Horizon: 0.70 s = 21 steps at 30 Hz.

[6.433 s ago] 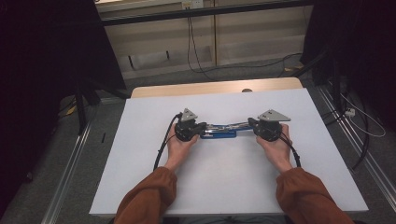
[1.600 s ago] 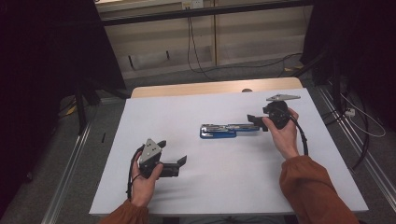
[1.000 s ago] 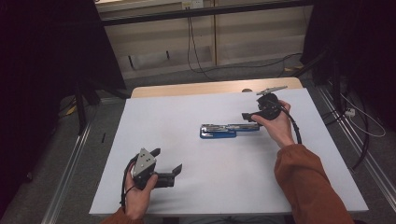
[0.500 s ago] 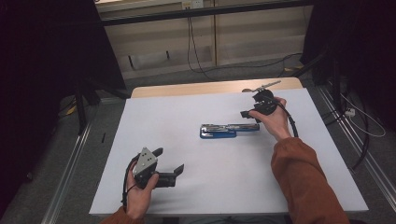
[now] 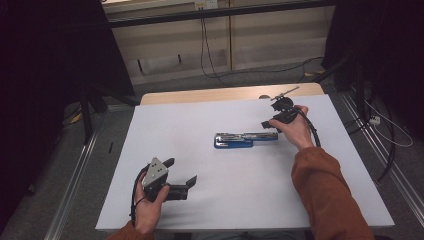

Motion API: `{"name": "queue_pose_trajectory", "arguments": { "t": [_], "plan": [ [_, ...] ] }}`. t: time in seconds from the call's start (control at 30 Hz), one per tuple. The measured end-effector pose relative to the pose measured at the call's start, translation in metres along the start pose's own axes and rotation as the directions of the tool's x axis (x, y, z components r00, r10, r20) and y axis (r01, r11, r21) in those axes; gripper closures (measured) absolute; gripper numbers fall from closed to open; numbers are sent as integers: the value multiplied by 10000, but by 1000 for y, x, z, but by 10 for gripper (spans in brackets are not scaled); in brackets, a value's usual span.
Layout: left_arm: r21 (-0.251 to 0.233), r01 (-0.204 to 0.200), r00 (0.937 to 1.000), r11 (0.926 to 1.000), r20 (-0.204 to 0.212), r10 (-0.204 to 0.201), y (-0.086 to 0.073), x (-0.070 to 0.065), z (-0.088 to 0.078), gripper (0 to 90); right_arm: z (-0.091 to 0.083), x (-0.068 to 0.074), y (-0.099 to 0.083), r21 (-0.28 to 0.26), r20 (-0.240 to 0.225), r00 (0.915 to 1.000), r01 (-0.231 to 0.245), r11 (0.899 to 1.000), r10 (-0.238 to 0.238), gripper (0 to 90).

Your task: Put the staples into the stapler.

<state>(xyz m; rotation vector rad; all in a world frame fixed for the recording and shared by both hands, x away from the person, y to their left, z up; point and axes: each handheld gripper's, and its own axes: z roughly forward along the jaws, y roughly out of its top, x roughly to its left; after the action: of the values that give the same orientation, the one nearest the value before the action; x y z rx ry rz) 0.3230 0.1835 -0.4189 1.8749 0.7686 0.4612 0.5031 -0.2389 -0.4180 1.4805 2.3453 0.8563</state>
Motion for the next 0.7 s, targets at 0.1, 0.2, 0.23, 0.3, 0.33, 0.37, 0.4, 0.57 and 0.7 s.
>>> {"name": "queue_pose_trajectory", "arguments": {
  "t": [0.1,0.2,0.23,0.3,0.33,0.37,0.4,0.57,0.7],
  "plan": [
    [1,54,10000,10000,-23,-54,0,1,0,30,1,-1,0,324,-83,10000,34,9995,-32,421],
    [5,-49,10000,10000,-26,49,0,0,0,30,3,-2,-1,548,-295,9995,120,9984,-104,450],
    [12,32,10000,10000,33,-32,0,-1,0,31,3,-2,-1,514,-309,9995,106,9986,-91,476],
    [120,-34,9999,9999,120,32,0,-3,-1,31,4,-1,0,642,-459,9988,203,9977,-174,520],
    [68,-82,9998,9999,205,81,1,-3,-1,30,5,-1,1,719,-479,9987,200,9972,-166,532],
    [68,-87,9998,9999,199,85,1,-4,-1,30,6,0,2,883,-499,9985,255,9958,-211,558],
    [63,-90,9998,9999,189,89,1,-4,0,30,7,0,3,1036,-535,9982,337,9940,-282,571],
    [147,-125,9998,9998,182,122,0,-3,0,31,7,1,6,1314,-754,9963,498,9901,-401,656],
    [127,-205,9996,9997,172,203,1,-5,0,31,8,0,4,1484,-699,9972,378,9882,-277,662]
  ]
}}
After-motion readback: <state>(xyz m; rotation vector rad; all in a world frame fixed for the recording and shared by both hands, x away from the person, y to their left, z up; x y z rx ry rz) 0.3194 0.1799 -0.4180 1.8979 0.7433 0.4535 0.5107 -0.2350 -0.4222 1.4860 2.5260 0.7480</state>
